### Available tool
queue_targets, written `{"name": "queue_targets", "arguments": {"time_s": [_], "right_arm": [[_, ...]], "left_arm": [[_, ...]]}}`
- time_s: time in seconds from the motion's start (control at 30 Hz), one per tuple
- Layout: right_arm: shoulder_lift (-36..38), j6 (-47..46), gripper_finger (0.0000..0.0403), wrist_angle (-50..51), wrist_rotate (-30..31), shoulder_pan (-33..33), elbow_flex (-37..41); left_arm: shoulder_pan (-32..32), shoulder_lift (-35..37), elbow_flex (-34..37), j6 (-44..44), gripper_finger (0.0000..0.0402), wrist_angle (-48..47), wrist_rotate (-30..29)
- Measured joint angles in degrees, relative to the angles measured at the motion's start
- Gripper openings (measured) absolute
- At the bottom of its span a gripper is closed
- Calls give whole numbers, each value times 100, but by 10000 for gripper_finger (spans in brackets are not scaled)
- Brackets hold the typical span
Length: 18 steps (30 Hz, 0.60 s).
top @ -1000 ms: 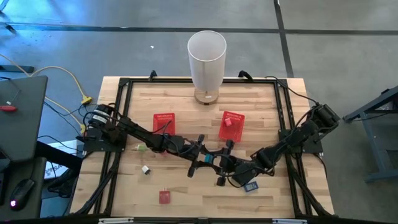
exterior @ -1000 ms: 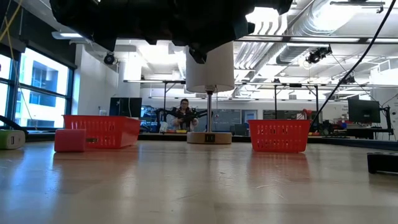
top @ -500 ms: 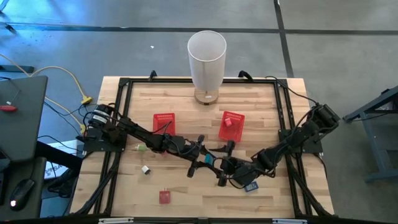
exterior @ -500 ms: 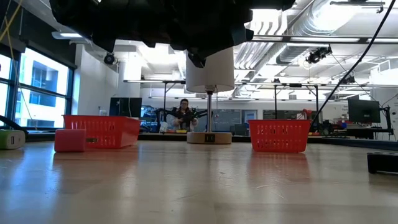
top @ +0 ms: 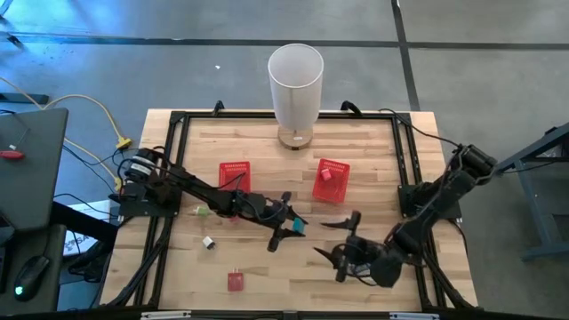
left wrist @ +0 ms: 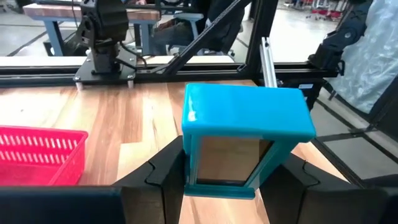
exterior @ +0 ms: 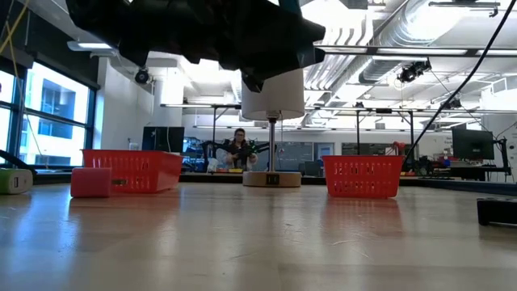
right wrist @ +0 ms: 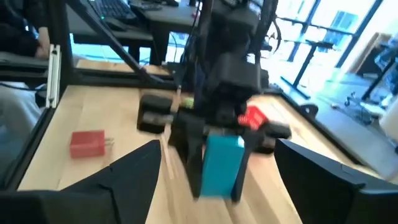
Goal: Pick & Place Office items
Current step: Put the light blue digital timer into the left red bin
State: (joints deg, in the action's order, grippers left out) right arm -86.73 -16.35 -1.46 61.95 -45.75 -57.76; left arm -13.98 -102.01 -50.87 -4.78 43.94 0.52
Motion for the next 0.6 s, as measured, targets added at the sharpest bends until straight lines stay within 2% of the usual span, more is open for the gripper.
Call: {"name": "queue_targets", "arguments": {"time_s": [0.2,0.33,0.6], "right_arm": [[13,-1409,301,1112,249,-192,0],[13,-2272,301,1803,244,-189,0],[13,-3022,301,2479,253,-189,0]], "left_arm": [[0,34,2,9,153,-86,-110],[-42,34,2,31,153,-216,-383],[-245,220,7,385,153,-597,-1037]]}}
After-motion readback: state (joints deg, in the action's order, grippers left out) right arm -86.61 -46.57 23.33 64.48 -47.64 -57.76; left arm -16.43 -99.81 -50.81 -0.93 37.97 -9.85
